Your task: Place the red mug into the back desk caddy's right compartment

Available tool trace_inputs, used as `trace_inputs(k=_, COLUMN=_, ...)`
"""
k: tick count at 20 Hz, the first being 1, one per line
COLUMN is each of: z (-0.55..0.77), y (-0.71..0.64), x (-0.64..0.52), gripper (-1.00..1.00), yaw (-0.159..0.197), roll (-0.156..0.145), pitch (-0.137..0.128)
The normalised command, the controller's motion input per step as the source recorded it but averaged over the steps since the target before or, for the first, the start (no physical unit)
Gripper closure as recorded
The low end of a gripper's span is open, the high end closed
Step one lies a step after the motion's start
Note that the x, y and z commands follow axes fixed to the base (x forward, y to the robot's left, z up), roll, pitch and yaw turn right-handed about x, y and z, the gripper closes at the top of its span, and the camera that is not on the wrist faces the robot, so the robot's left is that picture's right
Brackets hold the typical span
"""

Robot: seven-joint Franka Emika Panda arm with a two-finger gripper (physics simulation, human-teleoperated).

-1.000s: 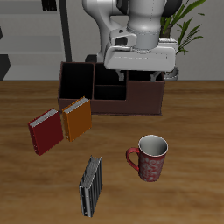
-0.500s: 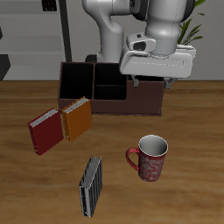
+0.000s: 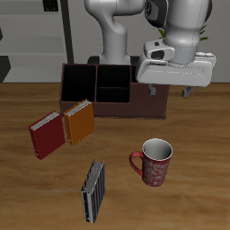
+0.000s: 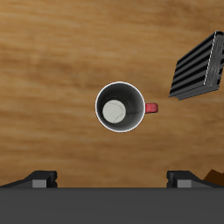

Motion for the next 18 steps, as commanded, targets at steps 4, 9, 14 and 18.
trace_inputs(k=4, z=-0.18, y=0.23, x=0.17, gripper=-1.0, yaw=0.034, roll=0.046, pitch=-0.02)
trace_inputs(k=9, z=-0.23, y=0.05, x=0.26, gripper=-1.0, yaw=-0.004, roll=0.011, pitch=0.024)
trace_inputs(k=14, z=-0.31, y=0.09, x=0.23, gripper=-1.0, yaw=0.019, roll=0.012, pitch=0.02)
trace_inputs(k=18, z=-0.24, y=0.05, x=0.1, gripper=-1.0, yaw=-0.003, roll=0.018, pitch=0.025)
